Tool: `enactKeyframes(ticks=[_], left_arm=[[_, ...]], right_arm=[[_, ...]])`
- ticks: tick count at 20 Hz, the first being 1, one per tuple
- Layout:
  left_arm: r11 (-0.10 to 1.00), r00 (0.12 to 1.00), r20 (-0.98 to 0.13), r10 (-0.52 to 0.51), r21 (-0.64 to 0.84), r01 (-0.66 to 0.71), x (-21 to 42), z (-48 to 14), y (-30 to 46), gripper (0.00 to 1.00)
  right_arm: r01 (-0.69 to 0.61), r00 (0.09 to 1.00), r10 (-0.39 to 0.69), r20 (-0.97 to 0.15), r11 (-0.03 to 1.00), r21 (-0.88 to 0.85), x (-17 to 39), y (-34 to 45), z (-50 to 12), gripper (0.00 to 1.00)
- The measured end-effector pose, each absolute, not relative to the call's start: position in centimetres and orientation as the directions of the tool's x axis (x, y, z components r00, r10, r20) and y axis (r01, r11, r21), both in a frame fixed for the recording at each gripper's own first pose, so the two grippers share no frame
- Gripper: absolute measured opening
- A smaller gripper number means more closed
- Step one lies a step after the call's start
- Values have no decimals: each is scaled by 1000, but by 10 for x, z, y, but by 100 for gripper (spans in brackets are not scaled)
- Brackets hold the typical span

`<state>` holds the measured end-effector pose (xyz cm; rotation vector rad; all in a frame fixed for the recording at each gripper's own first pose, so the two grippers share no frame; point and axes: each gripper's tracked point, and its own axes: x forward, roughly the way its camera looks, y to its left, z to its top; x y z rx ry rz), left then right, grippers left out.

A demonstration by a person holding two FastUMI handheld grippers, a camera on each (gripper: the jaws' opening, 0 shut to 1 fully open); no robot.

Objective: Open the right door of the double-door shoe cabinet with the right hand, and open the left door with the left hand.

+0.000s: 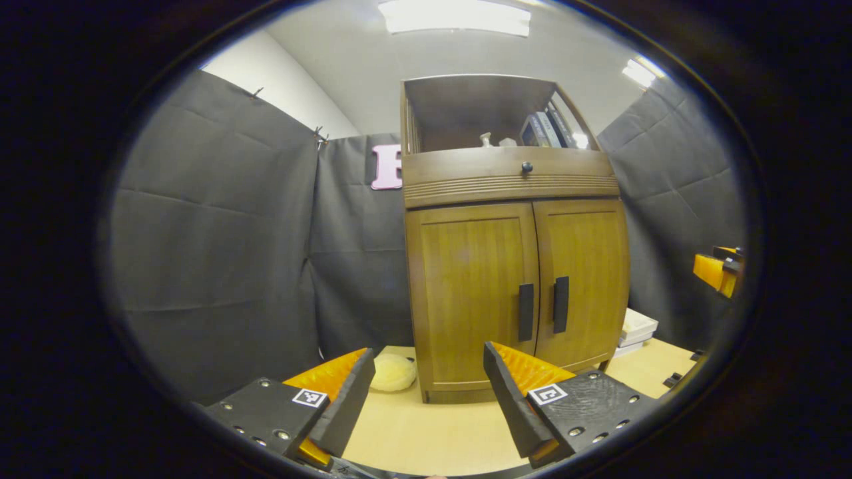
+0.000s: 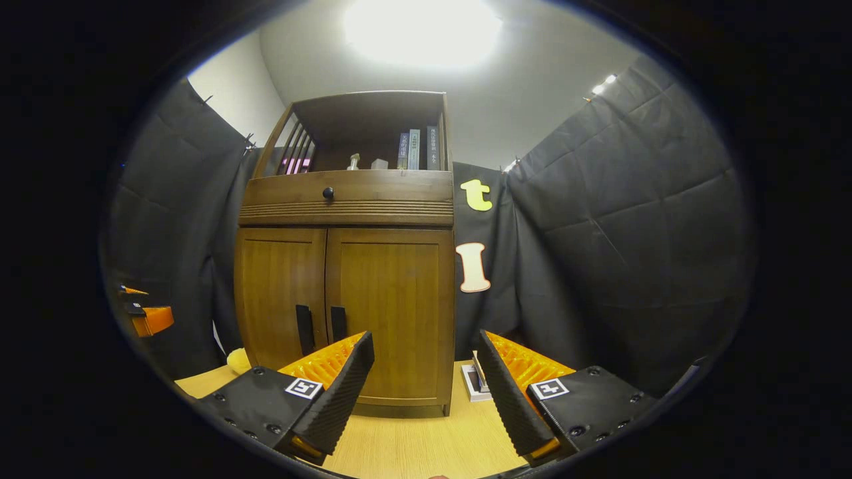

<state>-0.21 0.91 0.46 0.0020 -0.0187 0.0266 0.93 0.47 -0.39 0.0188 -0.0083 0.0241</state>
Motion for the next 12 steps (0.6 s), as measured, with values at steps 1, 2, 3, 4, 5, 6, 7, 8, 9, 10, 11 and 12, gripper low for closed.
enactKeyframes(ticks=[1,2,3,4,5,6,7,8,9,10,11,12], left_arm=[[1000,999,21,29,1,-29,-3,5,10,96],[999,999,23,33,2,-33,-3,6,10,96],[999,999,25,37,5,-37,-4,6,12,96],[999,999,28,42,8,-42,-4,7,14,96],[999,998,29,48,10,-48,-6,6,16,96],[998,998,30,54,14,-55,-7,7,19,96],[998,998,31,63,17,-63,-9,6,21,96],[997,997,34,71,20,-71,-11,9,25,96],[997,996,36,77,19,-78,-13,11,27,96],[996,996,40,85,19,-86,-13,10,25,96],[995,995,44,93,19,-94,-13,10,27,96],[995,994,48,100,20,-101,-14,11,28,96]], right_arm=[[-30,1000,30,8,999,21,14,8,-3,96],[-35,999,35,9,999,22,19,12,-1,97],[-40,999,40,10,999,22,23,13,-1,98],[-44,999,44,12,999,22,27,16,0,98],[-49,999,49,13,999,22,31,18,-2,97],[-54,998,54,12,998,24,37,21,-3,98],[-60,998,60,9,998,28,43,25,-4,98],[-68,998,67,9,997,31,49,29,-5,98],[-75,997,74,11,997,33,53,31,-5,98],[-83,996,83,20,996,31,60,36,-4,97],[-91,996,90,26,995,27,67,42,-3,97],[-100,995,99,31,995,22,74,47,-2,97]])
